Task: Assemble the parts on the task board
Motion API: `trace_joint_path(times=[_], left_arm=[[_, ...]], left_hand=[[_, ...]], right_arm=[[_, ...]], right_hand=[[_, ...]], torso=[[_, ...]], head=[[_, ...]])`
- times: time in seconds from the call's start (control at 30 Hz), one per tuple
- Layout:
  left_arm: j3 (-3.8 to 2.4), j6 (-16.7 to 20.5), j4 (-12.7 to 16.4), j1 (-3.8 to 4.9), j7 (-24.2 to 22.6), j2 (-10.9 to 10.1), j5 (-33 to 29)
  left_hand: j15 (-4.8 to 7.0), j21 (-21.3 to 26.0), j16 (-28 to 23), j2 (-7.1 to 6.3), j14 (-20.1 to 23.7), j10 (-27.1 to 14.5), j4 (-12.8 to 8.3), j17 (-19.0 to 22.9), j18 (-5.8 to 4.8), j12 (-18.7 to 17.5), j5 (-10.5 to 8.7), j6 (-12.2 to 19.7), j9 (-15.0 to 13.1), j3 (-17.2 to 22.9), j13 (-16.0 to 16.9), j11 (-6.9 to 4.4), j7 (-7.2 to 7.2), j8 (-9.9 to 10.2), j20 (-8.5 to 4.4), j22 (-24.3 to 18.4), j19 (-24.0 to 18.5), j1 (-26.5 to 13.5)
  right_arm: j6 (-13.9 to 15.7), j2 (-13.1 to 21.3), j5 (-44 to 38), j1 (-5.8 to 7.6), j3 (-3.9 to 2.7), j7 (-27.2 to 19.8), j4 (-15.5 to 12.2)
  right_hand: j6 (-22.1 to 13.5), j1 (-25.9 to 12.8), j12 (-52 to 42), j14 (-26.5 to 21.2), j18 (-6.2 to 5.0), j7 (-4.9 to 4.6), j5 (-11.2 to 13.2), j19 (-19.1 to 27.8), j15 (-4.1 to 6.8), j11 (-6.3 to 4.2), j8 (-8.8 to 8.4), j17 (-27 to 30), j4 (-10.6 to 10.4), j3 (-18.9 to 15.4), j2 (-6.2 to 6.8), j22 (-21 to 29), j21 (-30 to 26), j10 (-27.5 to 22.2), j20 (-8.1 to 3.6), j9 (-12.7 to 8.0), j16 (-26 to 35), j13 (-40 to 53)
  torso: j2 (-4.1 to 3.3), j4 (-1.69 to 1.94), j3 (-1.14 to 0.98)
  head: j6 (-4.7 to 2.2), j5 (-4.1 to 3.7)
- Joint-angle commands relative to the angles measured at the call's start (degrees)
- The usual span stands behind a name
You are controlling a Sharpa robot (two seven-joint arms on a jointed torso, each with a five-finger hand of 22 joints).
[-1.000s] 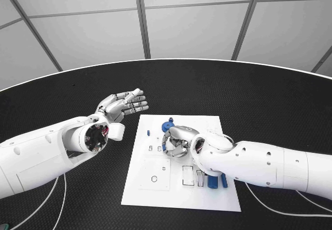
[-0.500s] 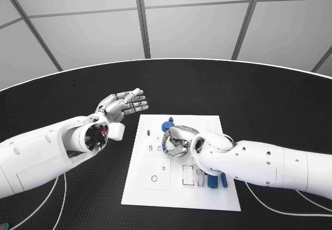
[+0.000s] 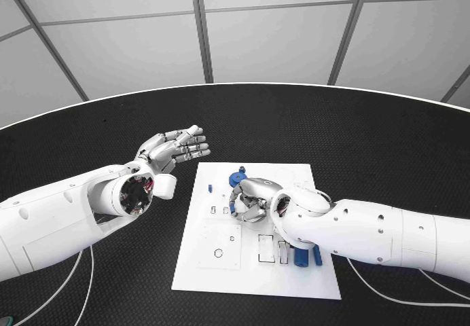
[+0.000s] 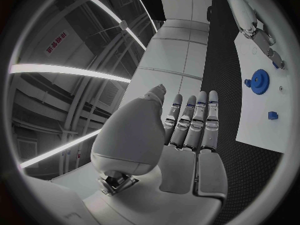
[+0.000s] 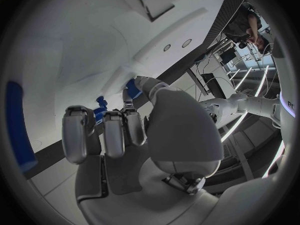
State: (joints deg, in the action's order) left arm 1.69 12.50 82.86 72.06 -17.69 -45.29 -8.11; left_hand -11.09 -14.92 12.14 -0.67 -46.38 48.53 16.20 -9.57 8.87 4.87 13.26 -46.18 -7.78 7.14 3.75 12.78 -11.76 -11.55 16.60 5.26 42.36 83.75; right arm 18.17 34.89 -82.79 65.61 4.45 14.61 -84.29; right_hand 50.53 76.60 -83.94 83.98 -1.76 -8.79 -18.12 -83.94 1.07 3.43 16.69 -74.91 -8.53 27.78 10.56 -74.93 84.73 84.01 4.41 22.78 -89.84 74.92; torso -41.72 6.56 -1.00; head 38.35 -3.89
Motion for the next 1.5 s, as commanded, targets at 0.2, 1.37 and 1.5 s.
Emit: trace_joint_path(times=[0.2, 1.37, 1.5], left_arm=[[0.0, 0.0, 0.0, 0.0, 0.0, 0.0, 0.0], [0.0, -10.5, -3.4, 0.0, 15.1, 0.0, 15.9], [0.0, -14.3, -4.0, 0.03, 23.0, 0.4, 25.5]], left_hand=[[0.12, -0.2, 0.0, -0.35, -0.3, 0.1, 0.0, -0.1, 0.33, 0.1, -0.02, -0.1, 0.0, 0.4, 0.0, 0.18, -3.62, -0.1, 0.0, -0.1, 0.4, -0.3], [10.14, -17.7, 24.8, -5.43, -28.4, 23.3, -0.7, -16.4, 1.59, 6.0, -0.21, -10.0, -3.1, 9.9, 2.5, -8.07, 2.53, -4.3, -9.14, 8.0, 19.7, 1.3], [11.4, -27.1, 43.7, -7.02, -31.2, 25.3, -1.1, -33.2, 1.46, 8.6, -0.17, -9.8, -5.6, 11.8, 6.2, -9.39, 3.4, -5.7, -11.42, 13.4, 23.1, -0.6]], right_arm=[[0.0, 0.0, 0.0, 0.0, 0.0, -0.1, 0.0], [14.7, 18.9, 23.6, 3.59, -0.52, -16.5, -15.1], [15.5, 23.2, 26.3, 4.04, -0.52, -16.5, -16.5]], right_hand=[[-2.3, -1.6, 1.0, 6.0, 0.19, -0.87, 2.7, -3.7, -1.14, 1.17, -1.96, -15.1, 0.0, -0.2, 1.55, -10.1, -0.6, -0.4, 1.12, -1.0, -0.2, 8.8], [-1.7, -2.1, 1.6, 5.9, -0.11, -0.87, 1.7, -3.2, -1.39, 1.31, -2.27, -14.4, -2.0, -4.8, 1.53, -9.3, -1.7, -1.2, 1.62, -2.1, 0.2, 8.0], [-1.1, -2.2, 1.5, 5.8, -0.13, -0.7, 1.0, -3.2, -1.24, 1.15, -1.96, -14.3, -2.2, -4.8, 1.56, -9.3, -1.8, -1.1, 1.5, -2.1, 0.3, 8.0]], torso=[[0.01, -0.03, -0.01], [2.34, -1.08, -0.45], [3.65, -1.39, -0.81]], head=[[-0.03, -0.01], [-0.39, 0.9], [0.43, 1.41]])
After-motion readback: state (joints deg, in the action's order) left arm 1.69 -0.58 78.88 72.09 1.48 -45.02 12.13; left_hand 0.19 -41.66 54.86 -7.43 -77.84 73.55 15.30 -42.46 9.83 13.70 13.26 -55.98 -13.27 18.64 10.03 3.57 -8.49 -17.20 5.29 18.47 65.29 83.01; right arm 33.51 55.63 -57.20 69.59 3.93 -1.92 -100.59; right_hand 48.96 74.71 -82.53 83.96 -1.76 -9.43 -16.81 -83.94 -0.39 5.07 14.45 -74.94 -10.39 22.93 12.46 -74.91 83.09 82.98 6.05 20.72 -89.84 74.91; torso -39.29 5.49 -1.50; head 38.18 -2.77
